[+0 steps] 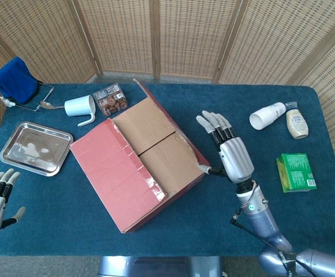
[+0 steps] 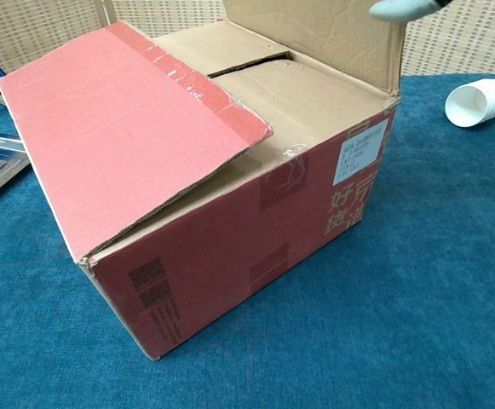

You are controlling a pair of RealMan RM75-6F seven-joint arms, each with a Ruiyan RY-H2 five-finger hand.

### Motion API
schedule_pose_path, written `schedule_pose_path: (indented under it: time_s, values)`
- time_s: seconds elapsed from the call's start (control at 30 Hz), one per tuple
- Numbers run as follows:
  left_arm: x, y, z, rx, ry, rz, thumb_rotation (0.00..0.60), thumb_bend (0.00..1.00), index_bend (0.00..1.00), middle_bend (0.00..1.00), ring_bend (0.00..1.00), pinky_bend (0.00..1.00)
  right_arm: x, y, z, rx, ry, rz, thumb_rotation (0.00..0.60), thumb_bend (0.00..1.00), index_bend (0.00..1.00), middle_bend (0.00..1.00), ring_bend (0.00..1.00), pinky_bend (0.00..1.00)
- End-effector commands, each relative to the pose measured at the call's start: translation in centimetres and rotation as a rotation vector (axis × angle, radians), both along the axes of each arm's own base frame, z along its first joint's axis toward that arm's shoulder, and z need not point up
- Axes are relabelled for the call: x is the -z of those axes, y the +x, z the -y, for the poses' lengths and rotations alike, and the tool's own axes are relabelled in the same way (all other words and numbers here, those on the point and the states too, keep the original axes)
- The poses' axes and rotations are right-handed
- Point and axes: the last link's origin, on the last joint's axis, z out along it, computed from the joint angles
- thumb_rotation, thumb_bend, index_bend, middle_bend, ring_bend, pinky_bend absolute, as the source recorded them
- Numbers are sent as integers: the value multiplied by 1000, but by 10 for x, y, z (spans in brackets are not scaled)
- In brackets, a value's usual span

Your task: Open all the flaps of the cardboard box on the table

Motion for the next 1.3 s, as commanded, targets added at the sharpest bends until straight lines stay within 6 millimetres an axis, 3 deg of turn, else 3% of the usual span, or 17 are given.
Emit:
schedule_pose_path:
  time_s: [0.03,0.4,1.03,1.3]
  values:
    - [0,0,0,1,1,0,600,69,45,0,0,0,-6,-3,5,7,-18,-19,600,170,0,0,0,0]
    - [-1,1,0,3,3,2,600,69,45,0,0,0,-16,-14,18,28,-90,-121,600,178,0,0,0,0]
    - [-1,0,1,-1,2,2,600,69,45,0,0,0,5,-27,35,33,-199,-324,600,184,0,0,0,0]
    - [-3,0,1,-2,6,9,600,70,45,0,0,0,9,-36,20,29,-172,-336,600,181,0,0,0,0]
